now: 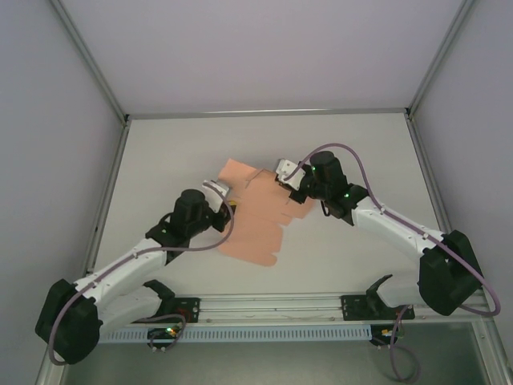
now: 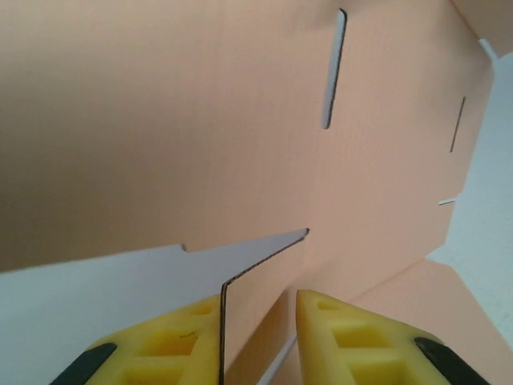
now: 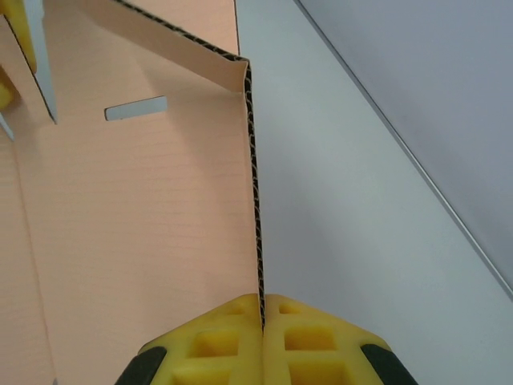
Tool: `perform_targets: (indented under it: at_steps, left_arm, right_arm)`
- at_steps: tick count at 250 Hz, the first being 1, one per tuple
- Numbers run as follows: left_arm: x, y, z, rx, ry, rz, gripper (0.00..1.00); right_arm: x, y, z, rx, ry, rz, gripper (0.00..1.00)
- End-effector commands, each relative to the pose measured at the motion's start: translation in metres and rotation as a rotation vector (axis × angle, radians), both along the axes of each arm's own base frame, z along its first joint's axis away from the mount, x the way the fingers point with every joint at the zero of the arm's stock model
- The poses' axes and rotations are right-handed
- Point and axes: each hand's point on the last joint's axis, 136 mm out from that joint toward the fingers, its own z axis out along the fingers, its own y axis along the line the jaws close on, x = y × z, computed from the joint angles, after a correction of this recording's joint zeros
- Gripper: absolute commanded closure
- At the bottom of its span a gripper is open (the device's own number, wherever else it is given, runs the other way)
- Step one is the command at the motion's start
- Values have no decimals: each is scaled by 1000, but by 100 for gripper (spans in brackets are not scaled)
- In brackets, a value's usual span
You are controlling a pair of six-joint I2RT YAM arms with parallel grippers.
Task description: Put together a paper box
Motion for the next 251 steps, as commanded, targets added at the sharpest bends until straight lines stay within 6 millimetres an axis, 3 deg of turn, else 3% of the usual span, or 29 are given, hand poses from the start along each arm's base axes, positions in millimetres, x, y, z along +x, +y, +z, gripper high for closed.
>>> perform_targets:
  at_steps: [1, 35, 99, 160, 211, 251]
  left_arm:
    - [9, 3, 9, 107, -101, 67, 73]
    - [14, -6, 8, 118, -82, 95, 73]
    - [19, -42, -1, 116, -62, 23, 74]
    - [19, -49, -8, 130, -32, 34, 72]
    - [17, -29, -4, 114, -20, 94, 57]
    - [12, -4, -8, -11, 88, 81, 22]
  right_arm:
    - [4, 7, 7, 30, 4, -25, 100]
    - [0, 13, 5, 21, 5, -15, 100]
    - [-6, 24, 4, 14, -4, 9, 100]
    - [1, 17, 1, -9, -16, -40, 100]
    - [1, 13, -3, -44, -33, -37, 100]
    - [-4, 13, -1, -45, -26, 1, 100]
